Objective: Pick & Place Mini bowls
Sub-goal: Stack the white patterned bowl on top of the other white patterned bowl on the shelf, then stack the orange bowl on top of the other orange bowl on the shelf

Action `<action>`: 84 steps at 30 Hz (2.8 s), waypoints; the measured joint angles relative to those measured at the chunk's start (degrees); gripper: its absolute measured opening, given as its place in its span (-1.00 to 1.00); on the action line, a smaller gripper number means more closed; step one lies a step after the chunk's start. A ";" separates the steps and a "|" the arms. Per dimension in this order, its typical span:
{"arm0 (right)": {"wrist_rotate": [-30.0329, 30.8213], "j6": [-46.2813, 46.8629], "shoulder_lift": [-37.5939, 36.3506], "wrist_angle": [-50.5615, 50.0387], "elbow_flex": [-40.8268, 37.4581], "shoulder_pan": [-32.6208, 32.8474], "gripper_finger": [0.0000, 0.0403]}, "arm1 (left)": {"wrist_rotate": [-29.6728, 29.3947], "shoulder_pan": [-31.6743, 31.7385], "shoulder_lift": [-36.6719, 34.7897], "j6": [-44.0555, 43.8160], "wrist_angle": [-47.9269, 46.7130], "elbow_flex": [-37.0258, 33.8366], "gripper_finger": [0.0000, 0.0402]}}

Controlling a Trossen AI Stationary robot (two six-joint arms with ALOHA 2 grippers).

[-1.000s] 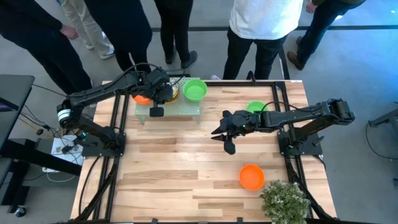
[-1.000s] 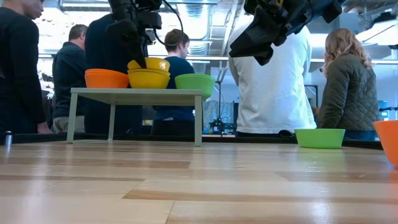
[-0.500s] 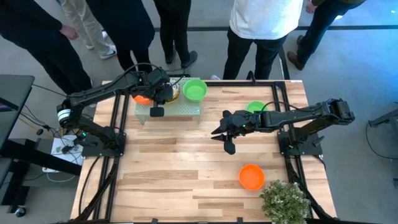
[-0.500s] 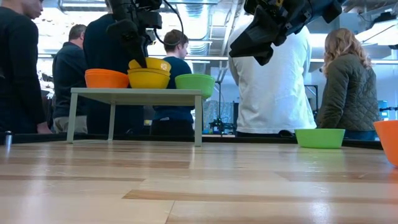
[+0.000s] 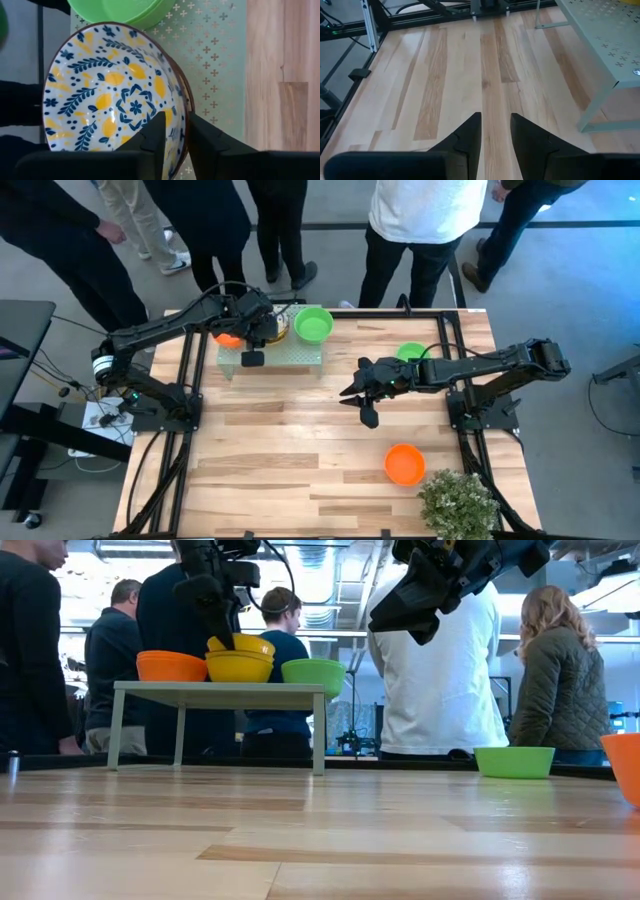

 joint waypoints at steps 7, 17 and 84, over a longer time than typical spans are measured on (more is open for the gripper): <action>0.00 0.02 0.00 0.00 0.00 0.00 -0.51 | -0.20 0.02 0.00 -2.21 0.20 0.00 -0.48; 0.00 0.03 0.00 -0.27 0.00 0.00 -0.51 | -1.65 -2.68 -0.52 -1.29 0.35 0.00 -0.36; -5.89 -3.84 8.80 -27.32 15.60 10.31 -0.51 | 0.87 -41.18 -19.34 -29.49 29.79 -34.48 -0.50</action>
